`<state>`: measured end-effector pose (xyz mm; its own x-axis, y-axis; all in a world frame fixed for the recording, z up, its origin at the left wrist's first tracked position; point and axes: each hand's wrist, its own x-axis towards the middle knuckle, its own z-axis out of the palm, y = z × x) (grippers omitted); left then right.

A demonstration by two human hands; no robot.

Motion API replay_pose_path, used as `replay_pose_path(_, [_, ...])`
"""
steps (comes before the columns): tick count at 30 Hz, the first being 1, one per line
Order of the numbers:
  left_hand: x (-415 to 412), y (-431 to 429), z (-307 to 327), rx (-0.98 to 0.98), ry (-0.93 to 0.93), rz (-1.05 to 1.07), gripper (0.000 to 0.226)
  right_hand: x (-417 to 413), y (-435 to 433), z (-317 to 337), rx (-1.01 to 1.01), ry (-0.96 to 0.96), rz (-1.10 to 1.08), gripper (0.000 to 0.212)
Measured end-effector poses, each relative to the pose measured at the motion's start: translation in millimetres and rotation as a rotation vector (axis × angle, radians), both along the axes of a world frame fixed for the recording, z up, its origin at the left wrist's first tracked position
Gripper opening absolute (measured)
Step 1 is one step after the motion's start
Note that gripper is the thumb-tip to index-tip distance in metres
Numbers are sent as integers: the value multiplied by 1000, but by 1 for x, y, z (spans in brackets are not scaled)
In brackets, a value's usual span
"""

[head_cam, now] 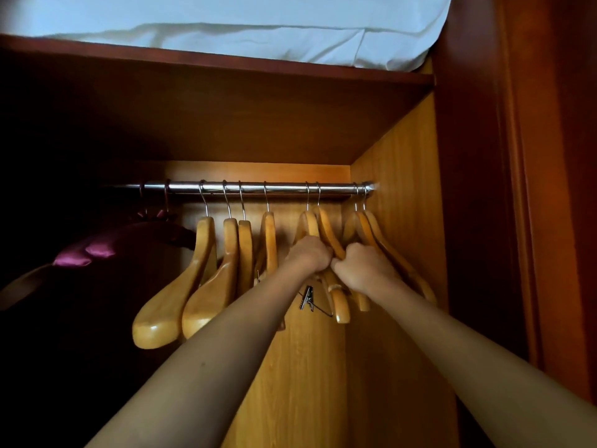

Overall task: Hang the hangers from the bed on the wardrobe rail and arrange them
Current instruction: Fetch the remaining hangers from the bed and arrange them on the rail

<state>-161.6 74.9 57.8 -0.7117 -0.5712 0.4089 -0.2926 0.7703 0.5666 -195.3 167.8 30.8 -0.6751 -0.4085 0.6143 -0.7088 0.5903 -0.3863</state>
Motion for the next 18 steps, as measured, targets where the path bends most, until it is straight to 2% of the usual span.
replay_pose_path(2, [-5, -2, -5, 35, -8, -35, 32, -1, 0, 1, -22, 15, -16, 31])
replay_pose_path(6, [-8, -5, -8, -32, 71, 43, 22, -3, -2, -1, -44, 13, -38, 31])
replay_pose_path(8, [-7, -3, -7, -12, 98, 18, 25, -3, -2, -1, -46, 9, -38, 31])
replay_pose_path(12, [-8, -2, -8, 246, 143, -124, 36, -2, -3, 1, -50, 5, -38, 32])
replay_pose_path(18, [-2, -3, -4, 107, 211, -99, 34, 1, -1, 2, -83, -13, -53, 32])
